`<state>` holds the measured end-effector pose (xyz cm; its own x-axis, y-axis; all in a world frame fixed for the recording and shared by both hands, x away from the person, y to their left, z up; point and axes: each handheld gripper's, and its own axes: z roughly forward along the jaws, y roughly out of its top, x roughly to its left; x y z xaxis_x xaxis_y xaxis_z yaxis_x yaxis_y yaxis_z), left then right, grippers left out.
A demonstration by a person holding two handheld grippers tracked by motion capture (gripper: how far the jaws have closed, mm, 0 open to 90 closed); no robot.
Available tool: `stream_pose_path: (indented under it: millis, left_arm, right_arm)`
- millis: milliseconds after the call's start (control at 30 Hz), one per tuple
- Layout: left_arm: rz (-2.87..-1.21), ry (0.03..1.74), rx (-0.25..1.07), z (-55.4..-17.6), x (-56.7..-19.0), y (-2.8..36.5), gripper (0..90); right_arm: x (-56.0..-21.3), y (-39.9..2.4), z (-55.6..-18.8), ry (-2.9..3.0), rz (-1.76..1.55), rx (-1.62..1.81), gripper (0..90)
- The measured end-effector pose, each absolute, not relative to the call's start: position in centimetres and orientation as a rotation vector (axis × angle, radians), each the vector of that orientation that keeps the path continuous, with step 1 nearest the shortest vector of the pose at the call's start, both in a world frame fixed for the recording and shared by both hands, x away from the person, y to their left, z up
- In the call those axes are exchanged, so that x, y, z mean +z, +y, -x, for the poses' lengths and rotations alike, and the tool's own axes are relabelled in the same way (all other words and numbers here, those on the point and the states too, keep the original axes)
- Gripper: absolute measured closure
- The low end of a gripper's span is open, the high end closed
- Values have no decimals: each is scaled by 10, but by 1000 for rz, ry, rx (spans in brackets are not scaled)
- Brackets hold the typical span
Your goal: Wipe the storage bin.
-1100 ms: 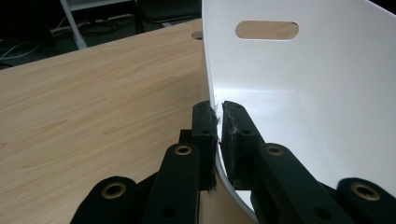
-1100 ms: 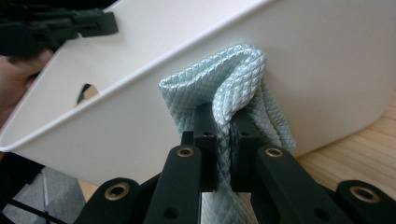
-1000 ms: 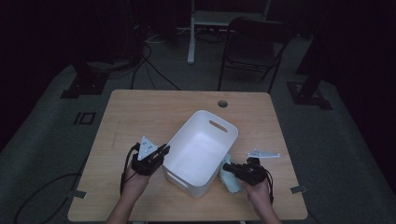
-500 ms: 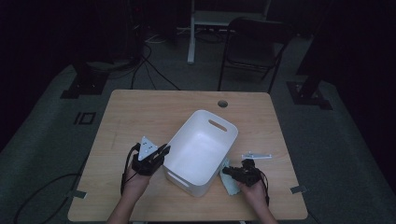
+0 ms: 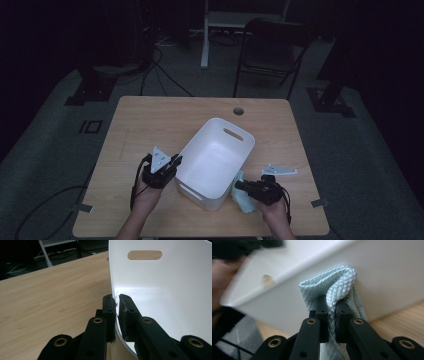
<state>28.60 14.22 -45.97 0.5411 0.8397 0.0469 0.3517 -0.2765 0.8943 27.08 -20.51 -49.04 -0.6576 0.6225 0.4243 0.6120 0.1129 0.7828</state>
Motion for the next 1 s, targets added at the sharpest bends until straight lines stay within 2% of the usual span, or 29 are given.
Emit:
stream_pose_path:
  millis: [167,1000]
  left_arm:
    - [-1858,974,652,-286,-460,142,835]
    - [-1835,989,630,-288,-460,144,819]
  right_arm:
    - [-476,-200,-261,2321,-1214,1633,843]
    - [-540,-199,-291,2396,-1428,1435,843]
